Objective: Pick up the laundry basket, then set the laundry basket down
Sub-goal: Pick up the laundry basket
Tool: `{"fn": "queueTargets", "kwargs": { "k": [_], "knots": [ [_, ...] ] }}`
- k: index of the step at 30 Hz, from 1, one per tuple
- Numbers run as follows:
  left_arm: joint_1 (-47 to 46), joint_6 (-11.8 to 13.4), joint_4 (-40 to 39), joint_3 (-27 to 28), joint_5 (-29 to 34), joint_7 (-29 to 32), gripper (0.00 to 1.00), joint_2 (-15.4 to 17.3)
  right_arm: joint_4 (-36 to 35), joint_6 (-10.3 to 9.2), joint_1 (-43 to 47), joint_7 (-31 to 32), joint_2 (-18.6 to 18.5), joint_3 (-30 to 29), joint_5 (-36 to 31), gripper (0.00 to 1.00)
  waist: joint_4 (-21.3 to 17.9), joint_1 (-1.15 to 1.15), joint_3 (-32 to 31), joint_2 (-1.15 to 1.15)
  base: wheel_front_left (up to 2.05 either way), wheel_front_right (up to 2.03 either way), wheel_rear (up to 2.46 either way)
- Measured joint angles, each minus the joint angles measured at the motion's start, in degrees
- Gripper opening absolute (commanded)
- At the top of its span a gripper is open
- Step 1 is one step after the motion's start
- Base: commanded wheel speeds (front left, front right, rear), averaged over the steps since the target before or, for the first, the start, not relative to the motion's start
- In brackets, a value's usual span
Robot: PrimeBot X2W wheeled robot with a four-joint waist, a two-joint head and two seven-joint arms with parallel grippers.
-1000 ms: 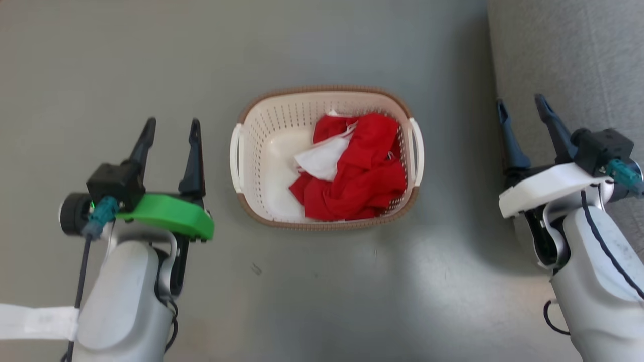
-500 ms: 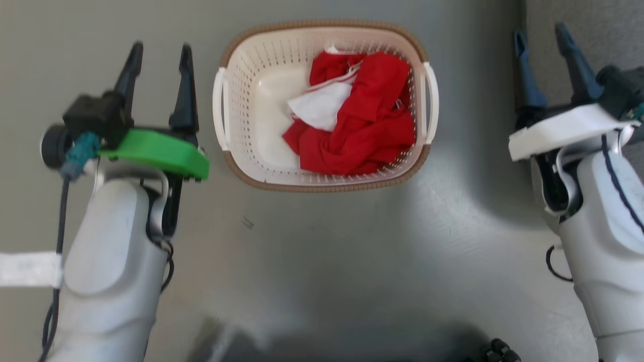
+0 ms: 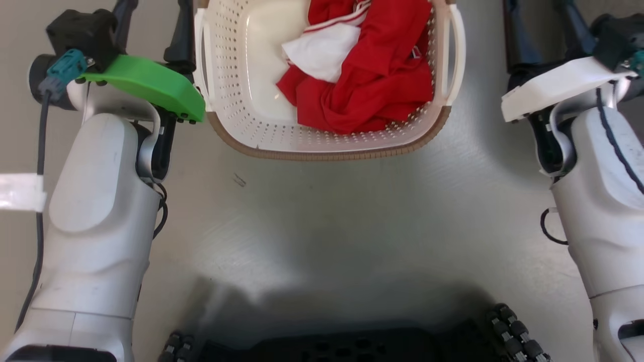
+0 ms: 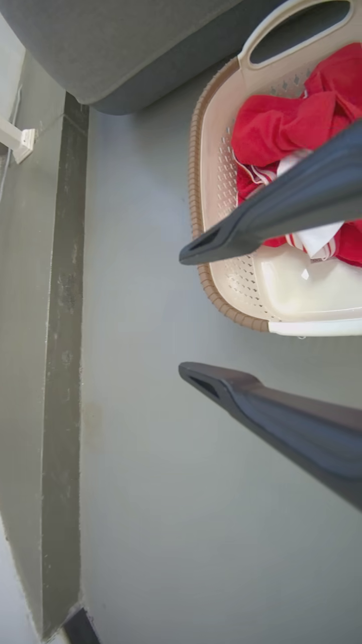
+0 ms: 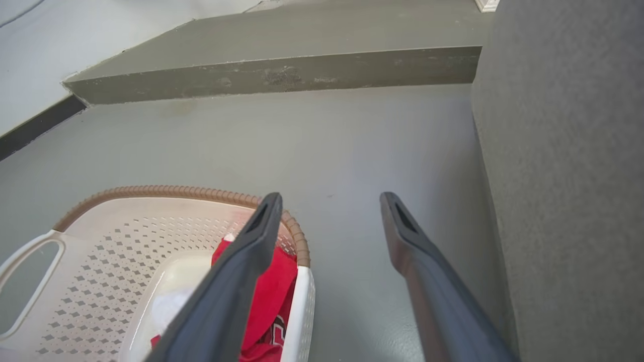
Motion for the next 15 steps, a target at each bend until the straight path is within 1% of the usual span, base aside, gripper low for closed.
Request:
{"fn": "queueTargets", "kwargs": {
  "k": [2,4,10,15],
  "knots": [
    [-0.71,-0.45,2.12,-0.35,-0.25,0.52,1.0,-0.04,1.65,0.03,-0.42,0.0,0.37,0.63,-0.04,1.0,0.04,0.0,1.19,0.0,0.0,0.0,0.0],
    [-1.41,-0.67,4.95,-0.62,-0.53,1.08,1.0,-0.05,4.11,0.53,-1.11,0.0,0.81,2.0,-0.1,1.0,0.04,0.0,2.63,0.0,0.0,0.0,0.0],
    [-2.43,-1.29,9.98,-1.07,-1.21,2.59,1.0,-0.1,8.48,1.02,-2.52,0.01,2.54,4.38,-0.32,1.0,-0.44,0.0,4.63,0.0,0.0,0.0,0.0],
    [-3.11,-1.87,14.14,-2.19,-1.6,3.89,1.0,-0.12,12.02,1.51,-3.14,0.01,2.75,5.69,-0.34,1.0,-1.17,0.0,5.83,0.0,0.0,0.0,0.0]
  ]
}}
